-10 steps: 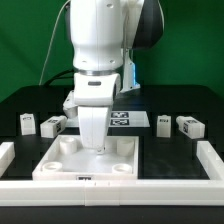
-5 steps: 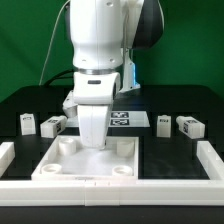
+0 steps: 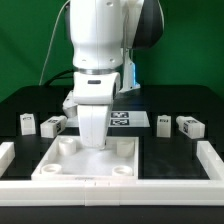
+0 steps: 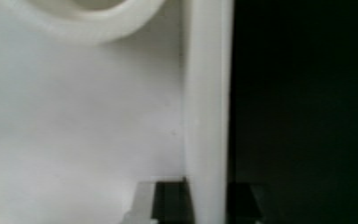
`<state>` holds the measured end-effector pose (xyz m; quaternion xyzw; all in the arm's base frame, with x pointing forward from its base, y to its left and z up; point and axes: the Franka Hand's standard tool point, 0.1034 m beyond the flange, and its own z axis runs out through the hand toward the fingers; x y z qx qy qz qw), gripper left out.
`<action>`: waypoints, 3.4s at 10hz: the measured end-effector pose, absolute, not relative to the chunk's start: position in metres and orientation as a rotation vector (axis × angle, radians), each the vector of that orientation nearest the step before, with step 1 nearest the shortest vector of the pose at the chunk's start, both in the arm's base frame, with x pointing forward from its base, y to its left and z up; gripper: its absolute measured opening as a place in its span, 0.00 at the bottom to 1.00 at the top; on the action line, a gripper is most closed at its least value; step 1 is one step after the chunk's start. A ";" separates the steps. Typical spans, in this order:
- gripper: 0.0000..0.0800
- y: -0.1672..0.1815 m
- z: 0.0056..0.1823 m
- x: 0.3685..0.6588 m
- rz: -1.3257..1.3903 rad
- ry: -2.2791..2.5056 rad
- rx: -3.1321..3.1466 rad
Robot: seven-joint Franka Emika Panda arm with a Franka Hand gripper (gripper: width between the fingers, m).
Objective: Assemble one leg
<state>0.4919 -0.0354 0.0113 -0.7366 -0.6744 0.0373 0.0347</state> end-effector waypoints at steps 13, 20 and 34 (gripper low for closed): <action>0.08 0.023 0.011 0.498 0.085 -2.142 -2.191; 0.08 0.078 0.012 0.502 0.089 -2.107 -2.206; 0.81 0.078 0.013 0.502 0.089 -2.092 -2.222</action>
Offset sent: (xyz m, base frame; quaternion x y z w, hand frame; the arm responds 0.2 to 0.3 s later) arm 0.0032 0.0368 0.0001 -0.0005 0.0179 -0.1308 0.9912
